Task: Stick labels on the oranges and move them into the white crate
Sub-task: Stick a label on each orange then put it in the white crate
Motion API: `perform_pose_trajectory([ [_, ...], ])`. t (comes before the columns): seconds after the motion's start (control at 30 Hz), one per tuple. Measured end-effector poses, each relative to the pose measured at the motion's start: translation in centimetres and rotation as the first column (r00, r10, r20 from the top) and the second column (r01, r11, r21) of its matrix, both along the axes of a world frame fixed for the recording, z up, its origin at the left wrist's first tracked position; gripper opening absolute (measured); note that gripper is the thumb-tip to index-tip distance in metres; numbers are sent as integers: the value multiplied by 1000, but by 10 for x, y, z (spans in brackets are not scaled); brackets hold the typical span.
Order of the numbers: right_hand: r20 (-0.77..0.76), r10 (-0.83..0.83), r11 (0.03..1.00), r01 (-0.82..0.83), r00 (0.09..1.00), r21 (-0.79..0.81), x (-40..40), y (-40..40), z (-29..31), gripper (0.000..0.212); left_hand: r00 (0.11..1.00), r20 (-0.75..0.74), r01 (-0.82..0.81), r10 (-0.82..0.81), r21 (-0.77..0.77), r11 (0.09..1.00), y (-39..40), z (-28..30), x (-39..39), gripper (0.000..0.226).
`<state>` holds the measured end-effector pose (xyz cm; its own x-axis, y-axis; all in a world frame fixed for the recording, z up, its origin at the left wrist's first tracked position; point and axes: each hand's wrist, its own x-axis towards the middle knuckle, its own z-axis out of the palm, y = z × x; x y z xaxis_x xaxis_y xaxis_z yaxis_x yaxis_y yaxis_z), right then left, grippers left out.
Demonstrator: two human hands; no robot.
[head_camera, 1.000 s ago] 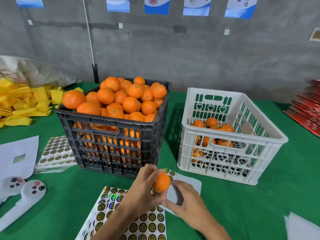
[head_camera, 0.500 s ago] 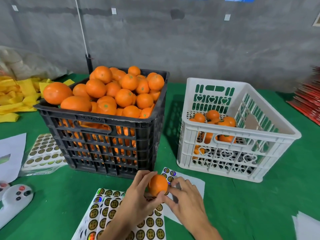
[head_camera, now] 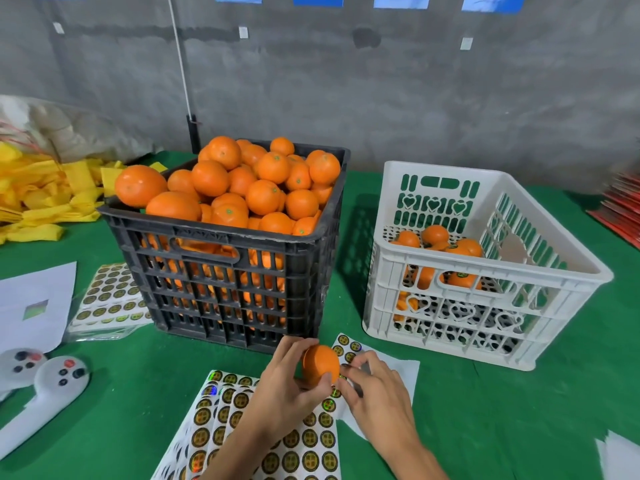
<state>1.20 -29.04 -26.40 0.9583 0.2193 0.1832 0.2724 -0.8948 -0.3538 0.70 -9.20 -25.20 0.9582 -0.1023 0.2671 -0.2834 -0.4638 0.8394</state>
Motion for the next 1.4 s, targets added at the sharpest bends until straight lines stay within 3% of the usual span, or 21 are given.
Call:
perform_pose_trajectory([
  [0.23, 89, 3, 999, -8, 996, 54, 1, 2, -4, 30, 1000, 10, -10, 10, 1, 1000, 1, -1, 1, 58],
  [0.37, 144, -78, 997, 78, 986, 8, 1, 3, -4, 67, 1000, 1, -22, 22, -18, 1000, 3, -3, 4, 59],
  [0.47, 45, -66, 997, 68, 997, -47, 3, -1, -4, 84, 1000, -11, -11, 10, -62, 998, 2, -5, 6, 60],
  [0.63, 66, -48, 999, 46, 997, 28, 5, -4, -2, 52, 1000, -5, -2, 2, -41, 999, 1, -6, 6, 58],
  [0.8, 207, -41, 997, 27, 977, 72, 1, -4, -3, 33, 1000, -11, 11, -11, -25, 1000, 1, -5, 5, 59],
  [1.1, 416, 19, 1000, -11, 909, -20, -6, -1, 8, 24, 1000, -3, -4, 4, 42, 999, 3, -3, 3, 62],
  [1.23, 420, 48, 999, -32, 906, -44, -6, -2, 8, 21, 1000, -14, -2, 3, 54, 999, 2, -3, 3, 61],
  [1.4, 278, 28, 988, -70, 960, 140, -8, -1, 7, 14, 1000, -28, -7, 9, 62, 998, 2, 1, 2, 64],
])
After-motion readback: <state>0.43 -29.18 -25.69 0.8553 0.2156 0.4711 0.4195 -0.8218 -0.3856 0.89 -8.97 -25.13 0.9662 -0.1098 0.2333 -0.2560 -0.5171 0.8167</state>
